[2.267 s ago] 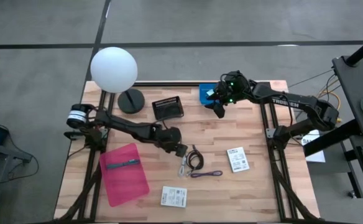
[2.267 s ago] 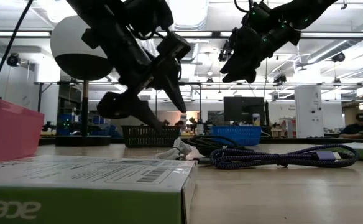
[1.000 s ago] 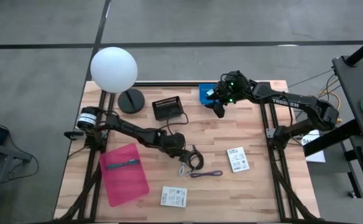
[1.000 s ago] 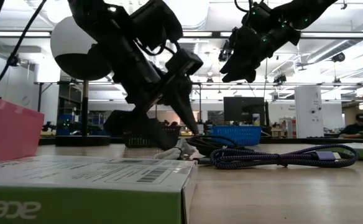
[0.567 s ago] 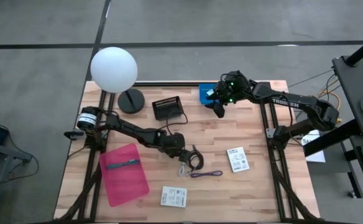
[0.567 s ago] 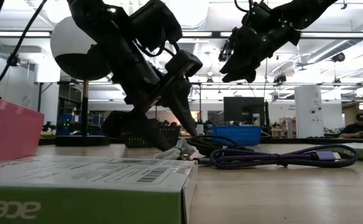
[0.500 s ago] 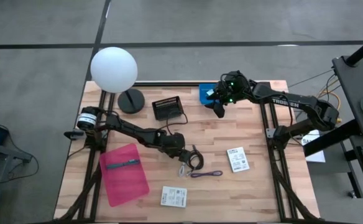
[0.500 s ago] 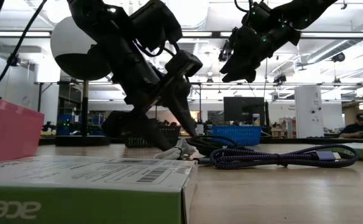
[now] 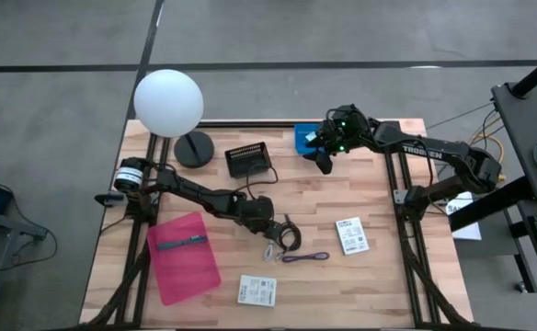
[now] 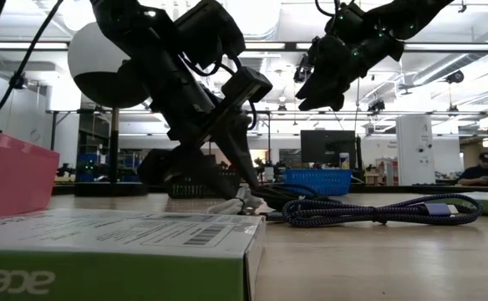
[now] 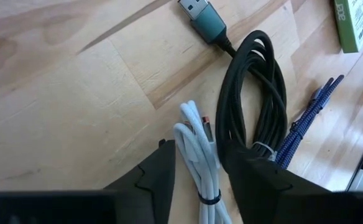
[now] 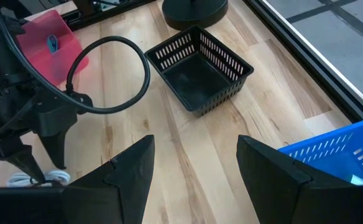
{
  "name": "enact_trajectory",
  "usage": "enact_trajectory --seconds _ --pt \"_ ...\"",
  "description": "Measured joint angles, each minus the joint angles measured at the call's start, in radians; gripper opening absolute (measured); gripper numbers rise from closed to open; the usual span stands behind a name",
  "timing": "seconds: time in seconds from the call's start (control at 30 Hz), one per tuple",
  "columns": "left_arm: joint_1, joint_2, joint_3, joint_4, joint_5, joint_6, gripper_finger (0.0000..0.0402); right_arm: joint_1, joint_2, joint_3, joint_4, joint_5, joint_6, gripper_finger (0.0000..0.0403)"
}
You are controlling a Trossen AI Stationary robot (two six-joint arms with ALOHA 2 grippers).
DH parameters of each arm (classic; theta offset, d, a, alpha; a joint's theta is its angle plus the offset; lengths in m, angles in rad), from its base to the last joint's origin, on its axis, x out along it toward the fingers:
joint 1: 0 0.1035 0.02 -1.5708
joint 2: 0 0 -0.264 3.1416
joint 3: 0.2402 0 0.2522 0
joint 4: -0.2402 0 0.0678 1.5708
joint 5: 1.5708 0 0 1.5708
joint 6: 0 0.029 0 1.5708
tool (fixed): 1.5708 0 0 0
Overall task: Pick and place items into bin
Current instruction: Put the white charger cable into the light pink bin
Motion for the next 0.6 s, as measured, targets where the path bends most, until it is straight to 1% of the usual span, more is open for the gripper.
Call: enact_trajectory --seconds 0.43,0.6 --pt "0.0 0.0 0.0 0.0 0.004 0.019 0.006 0.0 0.0 0.0 0.0 0.0 0.0 0.0215" --pt "0.0 0.0 0.0 0.0 0.022 0.024 0.0039 0.0 0.0 0.0 0.0 0.0 0.0 0.0215"
